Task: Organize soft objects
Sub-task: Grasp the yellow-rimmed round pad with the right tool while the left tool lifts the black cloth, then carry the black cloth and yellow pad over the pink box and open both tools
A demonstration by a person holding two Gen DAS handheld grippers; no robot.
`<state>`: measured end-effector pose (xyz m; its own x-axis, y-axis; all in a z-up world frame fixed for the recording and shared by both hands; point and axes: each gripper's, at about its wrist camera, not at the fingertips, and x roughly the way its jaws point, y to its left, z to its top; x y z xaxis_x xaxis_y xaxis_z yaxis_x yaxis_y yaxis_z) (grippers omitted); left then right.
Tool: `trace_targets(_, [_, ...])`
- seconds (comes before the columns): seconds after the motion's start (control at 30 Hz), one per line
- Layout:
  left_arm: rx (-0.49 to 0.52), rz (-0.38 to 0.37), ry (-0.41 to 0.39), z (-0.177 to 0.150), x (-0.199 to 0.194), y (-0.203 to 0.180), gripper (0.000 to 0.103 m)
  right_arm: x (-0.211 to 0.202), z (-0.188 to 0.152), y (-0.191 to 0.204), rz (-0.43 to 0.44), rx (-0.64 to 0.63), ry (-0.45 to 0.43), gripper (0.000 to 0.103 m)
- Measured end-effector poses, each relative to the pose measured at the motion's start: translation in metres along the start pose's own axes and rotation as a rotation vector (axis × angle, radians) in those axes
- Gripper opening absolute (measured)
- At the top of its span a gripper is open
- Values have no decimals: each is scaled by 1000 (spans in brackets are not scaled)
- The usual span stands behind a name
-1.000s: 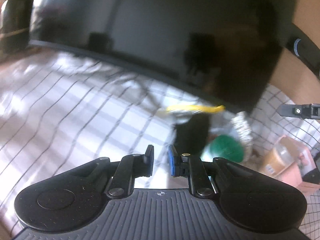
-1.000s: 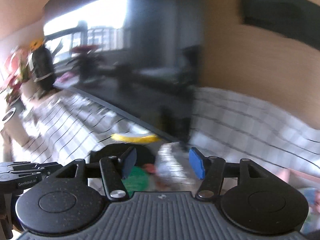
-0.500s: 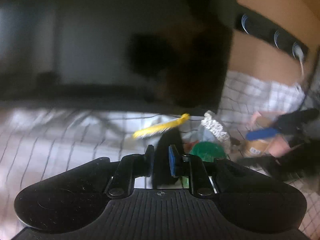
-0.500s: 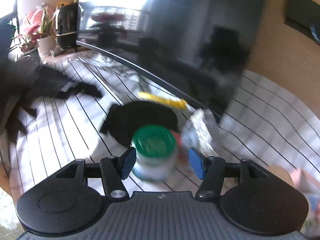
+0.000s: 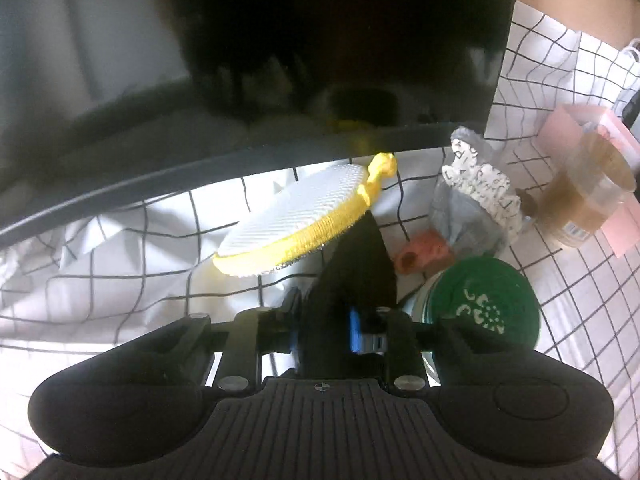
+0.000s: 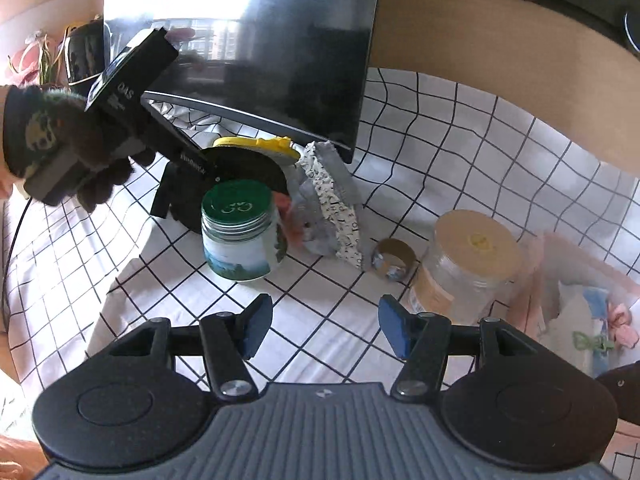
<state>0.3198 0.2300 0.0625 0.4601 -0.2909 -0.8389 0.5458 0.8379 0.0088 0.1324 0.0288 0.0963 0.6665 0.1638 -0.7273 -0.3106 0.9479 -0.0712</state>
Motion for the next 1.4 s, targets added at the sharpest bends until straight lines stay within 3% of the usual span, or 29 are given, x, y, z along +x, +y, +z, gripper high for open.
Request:
trace_targets(0.17, [-113, -9, -100, -31, -22, 10, 21, 1, 23, 17, -75, -153, -75, 59])
trace_targets(0.27, [-186, -1, -177, -61, -47, 18, 20, 9, 52, 36, -76, -267, -114, 59])
trace_targets(0.43, [-378, 85, -311, -112, -94, 42, 20, 37, 99, 81, -55, -501, -134, 58])
trace_targets(0.53, [-501, 143, -366, -143, -113, 57, 20, 69, 123, 106, 3, -567, -54, 58])
trace_targets(0.67, [-634, 158, -427, -181, -130, 64, 20, 113, 145, 135, 102, -571, 118, 58])
trace_targets(0.77, [-699, 161, -453, -202, -138, 63, 20, 145, 145, 160, 43, -661, 184, 58])
trace_targets(0.93, [-770, 168, -462, -225, -142, 63, 20, 198, 130, 202, -214, -834, 310, 57])
trace_targets(1.0, [-784, 179, -462, -231, -144, 64, 20, 204, 126, 205, -240, -889, 318, 55])
trace_targets(1.03, [-790, 183, -465, -235, -145, 65, 20, 203, 125, 203, -229, -895, 329, 48])
trace_targets(1.07, [-798, 185, -469, -236, -147, 65, 20, 201, 124, 201, -211, -894, 348, 23])
trace_targets(1.1, [-806, 187, -471, -237, -148, 66, 20, 201, 125, 198, -201, -885, 374, 19])
trace_targets(1.23, [-795, 198, -478, -228, -148, 69, 20, 185, 132, 185, -171, -838, 335, 15])
trace_targets(1.4, [-734, 241, -503, -196, -151, 78, 20, 112, 170, 163, -18, -684, 206, 12])
